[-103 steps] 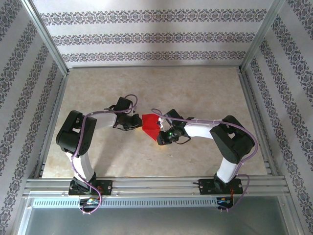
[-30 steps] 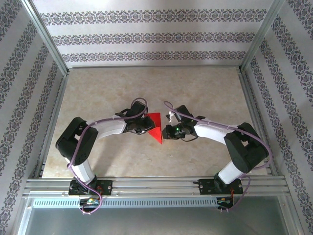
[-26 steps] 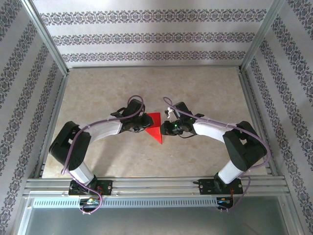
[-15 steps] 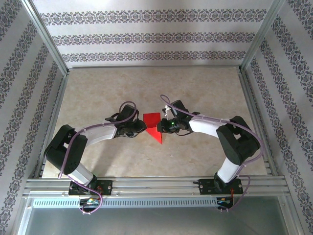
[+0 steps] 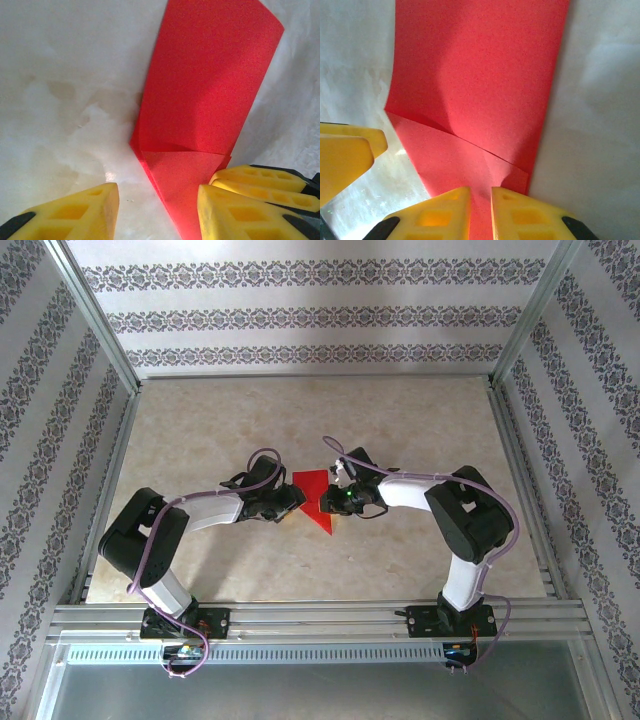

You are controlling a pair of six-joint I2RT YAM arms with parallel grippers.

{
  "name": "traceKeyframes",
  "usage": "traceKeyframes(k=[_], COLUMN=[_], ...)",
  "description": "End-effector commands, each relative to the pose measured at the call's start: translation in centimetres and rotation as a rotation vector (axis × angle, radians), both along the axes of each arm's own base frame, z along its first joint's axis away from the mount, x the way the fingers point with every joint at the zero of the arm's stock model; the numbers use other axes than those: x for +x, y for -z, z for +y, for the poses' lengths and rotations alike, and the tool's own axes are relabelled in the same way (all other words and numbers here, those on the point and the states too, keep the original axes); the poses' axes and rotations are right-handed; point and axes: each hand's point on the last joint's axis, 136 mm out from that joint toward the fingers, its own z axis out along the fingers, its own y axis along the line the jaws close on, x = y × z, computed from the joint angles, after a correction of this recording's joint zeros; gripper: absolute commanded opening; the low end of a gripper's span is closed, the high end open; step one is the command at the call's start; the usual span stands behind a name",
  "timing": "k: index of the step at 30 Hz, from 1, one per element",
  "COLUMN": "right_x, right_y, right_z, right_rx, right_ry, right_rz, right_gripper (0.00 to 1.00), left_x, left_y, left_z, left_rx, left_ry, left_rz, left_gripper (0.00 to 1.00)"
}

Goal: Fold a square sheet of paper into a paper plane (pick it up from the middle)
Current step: Fourth fold the wing at the center of the table.

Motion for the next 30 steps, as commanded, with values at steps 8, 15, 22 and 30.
traceKeyframes(k=[8, 15, 22, 30], right_x=[0.2, 0.1, -0.1, -0.1], right_y=[1.2, 1.7, 2.2, 2.4], right_z=[-1.0, -1.5, -1.6, -1.7], right_rx=[-0.021, -0.031, -0.041, -0.045], right_ry=[0.050, 0.063, 0.070, 0.069], right_rz=[0.055, 0.074, 0.092, 0.094], right_gripper=[0.20, 0.20, 0.20, 0.20], left_x=[0.6, 0.7, 1.1, 1.1], left_y=[0.2, 0.5, 0.1, 0.0], left_z=[-0.5, -0.9, -1.5, -0.9], left_rx=[-0.051, -0.068, -0.099, -0.074], left_ry=[-0.018, -0.016, 0.006, -0.001], left_rz=[0.004, 0.014, -0.003, -0.010], left_gripper=[0.48, 0.49, 0.41, 0.34])
